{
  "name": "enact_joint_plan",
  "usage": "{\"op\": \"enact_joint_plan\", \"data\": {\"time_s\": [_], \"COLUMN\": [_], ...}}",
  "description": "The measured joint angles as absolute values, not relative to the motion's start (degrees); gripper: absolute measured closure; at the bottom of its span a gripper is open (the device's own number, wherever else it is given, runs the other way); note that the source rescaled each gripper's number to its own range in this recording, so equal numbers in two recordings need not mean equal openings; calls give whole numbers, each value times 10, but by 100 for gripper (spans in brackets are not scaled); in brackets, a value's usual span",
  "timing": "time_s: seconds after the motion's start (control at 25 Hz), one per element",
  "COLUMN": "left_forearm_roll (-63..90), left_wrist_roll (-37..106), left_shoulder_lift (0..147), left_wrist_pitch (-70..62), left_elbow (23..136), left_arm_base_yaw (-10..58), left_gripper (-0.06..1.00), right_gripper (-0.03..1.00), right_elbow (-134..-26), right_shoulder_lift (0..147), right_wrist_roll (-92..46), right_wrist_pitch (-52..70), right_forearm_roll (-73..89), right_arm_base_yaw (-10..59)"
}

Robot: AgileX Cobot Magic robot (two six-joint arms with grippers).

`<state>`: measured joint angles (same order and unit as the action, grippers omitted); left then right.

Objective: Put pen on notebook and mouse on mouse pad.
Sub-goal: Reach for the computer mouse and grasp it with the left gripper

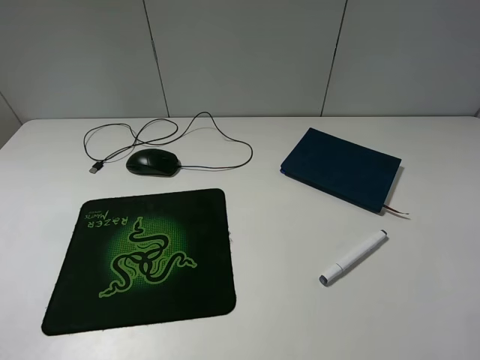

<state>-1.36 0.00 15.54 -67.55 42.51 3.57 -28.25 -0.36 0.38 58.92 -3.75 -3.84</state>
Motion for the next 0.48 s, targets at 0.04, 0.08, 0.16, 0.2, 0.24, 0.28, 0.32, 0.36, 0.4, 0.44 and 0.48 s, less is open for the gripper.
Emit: {"op": "enact_joint_plan", "data": {"time_s": [0.04,0.08,0.16,0.2,0.24,0.28,0.32,0.36,0.4,0.44,0.48], "left_forearm_roll": [-14,-14,-14,-14,-14,-14,-14,-14,-14,-14,-14], "left_wrist_roll": [0,0,0,0,5,10,20,30,30,34,41], "left_shoulder_lift": [176,198,239,262,281,303,344,380,380,400,419], "left_wrist_pitch": [-676,-676,-676,-676,-676,-676,-676,-676,-676,-676,-676], "left_elbow": [438,452,478,491,504,516,535,552,552,561,570], "left_arm_base_yaw": [36,36,36,36,36,36,36,36,36,36,36], "left_gripper": [2,2,2,2,2,2,2,2,2,2,1], "right_gripper": [-3,-3,-3,-3,-3,-3,-3,-3,-3,-3,-3], "right_elbow": [-283,-283,-283,-283,-283,-283,-283,-283,-283,-283,-283], "right_shoulder_lift": [-4,-4,-4,-4,-4,-4,-4,-4,-4,-4,-4], "right_wrist_roll": [4,4,4,4,4,4,4,4,4,4,4], "right_wrist_pitch": [589,589,589,589,589,589,589,589,589,589,589], "right_forearm_roll": [-37,-37,-37,-37,-37,-37,-37,-37,-37,-37,-37], "right_arm_base_yaw": [-38,-38,-38,-38,-38,-38,-38,-38,-38,-38,-38]}}
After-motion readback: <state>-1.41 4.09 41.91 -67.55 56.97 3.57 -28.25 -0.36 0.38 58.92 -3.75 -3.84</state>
